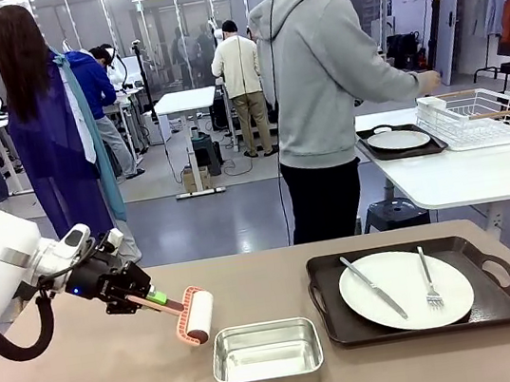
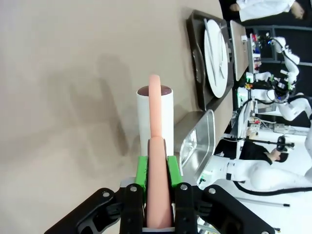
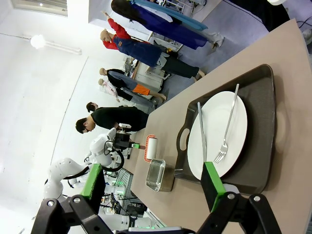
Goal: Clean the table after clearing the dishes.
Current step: When the left (or right) Handle tray is removed, use the left hand (or right hand) to clean the left (or right) side of the table with the Lint Roller, then place the Lint Roller back on top of the Airtight Container.
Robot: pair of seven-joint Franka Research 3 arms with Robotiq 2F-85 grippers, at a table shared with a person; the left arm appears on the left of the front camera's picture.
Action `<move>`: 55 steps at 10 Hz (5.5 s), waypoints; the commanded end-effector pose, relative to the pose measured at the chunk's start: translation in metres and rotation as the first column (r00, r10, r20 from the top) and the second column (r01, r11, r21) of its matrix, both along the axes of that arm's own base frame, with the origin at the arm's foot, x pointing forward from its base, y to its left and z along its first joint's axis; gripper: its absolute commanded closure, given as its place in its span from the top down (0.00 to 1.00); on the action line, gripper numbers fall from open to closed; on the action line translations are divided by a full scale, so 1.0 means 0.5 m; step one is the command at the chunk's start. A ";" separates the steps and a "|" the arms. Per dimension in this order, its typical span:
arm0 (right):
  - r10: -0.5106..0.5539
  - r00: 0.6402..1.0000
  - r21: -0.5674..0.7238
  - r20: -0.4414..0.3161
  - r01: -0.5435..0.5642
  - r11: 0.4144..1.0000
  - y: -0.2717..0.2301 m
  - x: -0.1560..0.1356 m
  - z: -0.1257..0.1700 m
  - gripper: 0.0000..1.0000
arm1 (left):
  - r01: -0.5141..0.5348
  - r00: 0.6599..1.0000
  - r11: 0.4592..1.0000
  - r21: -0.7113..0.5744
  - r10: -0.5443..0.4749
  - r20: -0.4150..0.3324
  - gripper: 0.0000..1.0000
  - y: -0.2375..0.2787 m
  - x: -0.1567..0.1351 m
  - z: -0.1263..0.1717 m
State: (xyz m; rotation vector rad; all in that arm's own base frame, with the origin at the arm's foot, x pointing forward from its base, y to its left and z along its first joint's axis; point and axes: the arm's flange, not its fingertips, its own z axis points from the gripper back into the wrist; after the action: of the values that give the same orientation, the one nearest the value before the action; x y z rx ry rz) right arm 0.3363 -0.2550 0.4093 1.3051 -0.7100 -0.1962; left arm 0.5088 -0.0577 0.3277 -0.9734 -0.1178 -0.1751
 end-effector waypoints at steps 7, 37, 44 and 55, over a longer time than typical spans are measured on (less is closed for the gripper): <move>-0.003 1.000 0.003 0.001 0.003 1.000 0.002 -0.001 0.007 1.00 | -0.133 0.987 0.990 0.049 0.137 -0.080 0.21 0.197 0.005 -0.159; -0.003 1.000 0.003 0.001 0.003 1.000 0.002 -0.001 0.007 1.00 | -0.107 0.988 0.991 0.083 0.097 0.124 0.21 0.637 -0.302 0.100; -0.003 1.000 0.003 0.001 0.003 1.000 0.002 -0.001 0.007 1.00 | 0.416 0.513 0.540 0.731 -0.803 0.302 0.21 0.136 -0.055 0.638; -0.003 1.000 0.003 0.001 0.003 1.000 0.002 -0.001 0.007 1.00 | 0.621 0.074 0.142 0.771 -0.990 0.123 0.21 -0.478 -0.160 0.564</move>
State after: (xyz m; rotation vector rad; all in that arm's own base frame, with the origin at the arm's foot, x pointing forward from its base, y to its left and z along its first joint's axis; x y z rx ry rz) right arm 0.3364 -0.2549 0.4091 1.3053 -0.7094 -0.1964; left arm 0.4320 -0.3084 0.6006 -0.1923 -0.0526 -1.7117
